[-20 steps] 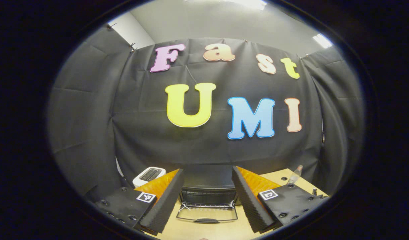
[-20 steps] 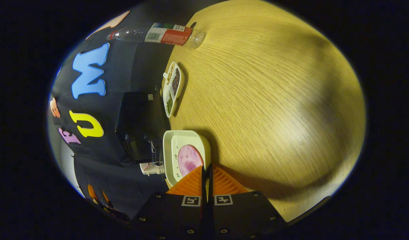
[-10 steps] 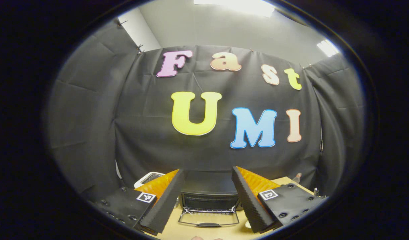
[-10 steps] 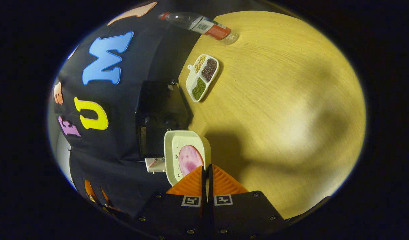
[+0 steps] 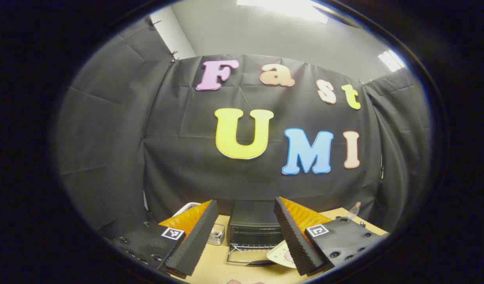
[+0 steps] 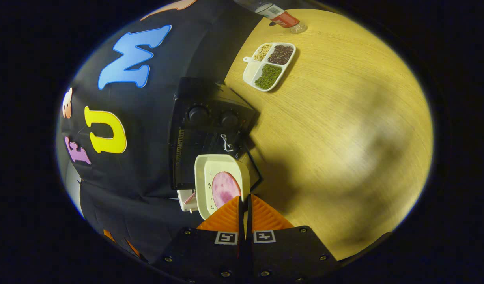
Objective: Open the electric oven with the left hand, put the food in, and close the electric oven.
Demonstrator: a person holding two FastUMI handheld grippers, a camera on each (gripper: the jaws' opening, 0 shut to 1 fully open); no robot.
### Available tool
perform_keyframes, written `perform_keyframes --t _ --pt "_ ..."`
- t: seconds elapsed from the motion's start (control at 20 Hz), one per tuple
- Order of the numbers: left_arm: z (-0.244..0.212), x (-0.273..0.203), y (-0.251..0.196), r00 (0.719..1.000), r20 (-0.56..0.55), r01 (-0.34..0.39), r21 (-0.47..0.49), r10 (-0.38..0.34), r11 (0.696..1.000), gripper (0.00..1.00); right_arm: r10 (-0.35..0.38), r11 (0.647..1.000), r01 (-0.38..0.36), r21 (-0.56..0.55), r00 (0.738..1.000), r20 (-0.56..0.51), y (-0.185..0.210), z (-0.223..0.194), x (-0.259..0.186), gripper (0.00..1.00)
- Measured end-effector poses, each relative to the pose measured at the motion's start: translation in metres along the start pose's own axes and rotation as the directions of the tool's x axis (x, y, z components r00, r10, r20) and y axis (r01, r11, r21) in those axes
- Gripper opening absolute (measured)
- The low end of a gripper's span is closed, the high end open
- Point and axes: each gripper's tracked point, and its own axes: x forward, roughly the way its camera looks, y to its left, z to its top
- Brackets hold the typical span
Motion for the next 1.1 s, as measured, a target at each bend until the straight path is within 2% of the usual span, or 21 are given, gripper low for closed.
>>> perform_keyframes --t 0.1,0.25,0.3,0.35,0.5,0.55,0.9,1.1 --pt "-0.001 -0.004 0.018 1.000 0.000 -0.022 -0.001 0.022 1.000 0.93 -0.005 1.000 0.005 0.006 1.000 0.022 0.014 -0.004 0.019 0.01" --pt "-0.003 -0.008 0.051 0.997 -0.003 -0.075 -0.004 0.075 0.997 0.97 -0.002 0.996 -0.006 0.090 0.996 0.091 0.033 0.003 0.049 0.00" --pt "-0.005 -0.010 0.060 0.996 -0.009 -0.088 -0.008 0.088 0.996 0.92 0.002 0.992 -0.018 0.126 0.992 0.125 0.037 0.009 0.049 0.00" --pt "-0.007 -0.011 0.068 0.995 -0.013 -0.102 -0.007 0.102 0.995 0.92 -0.001 0.987 -0.022 0.158 0.989 0.148 0.042 0.012 0.057 0.01" --pt "-0.014 -0.014 0.093 0.988 -0.028 -0.151 0.006 0.151 0.989 1.00 -0.033 0.973 -0.011 0.232 0.982 0.186 0.052 0.019 0.084 0.00" --pt "-0.013 -0.015 0.101 0.986 -0.031 -0.164 0.003 0.164 0.987 1.00 -0.043 0.969 -0.009 0.248 0.978 0.205 0.056 0.022 0.092 0.00" --pt "-0.019 -0.022 0.139 0.971 -0.051 -0.233 0.010 0.233 0.972 1.00 -0.127 0.915 -0.039 0.403 0.918 0.377 0.086 0.042 0.146 0.01" --pt "-0.022 -0.025 0.153 0.961 -0.060 -0.268 0.019 0.269 0.963 1.00 -0.122 0.911 -0.066 0.406 0.899 0.420 0.101 0.044 0.177 0.01"
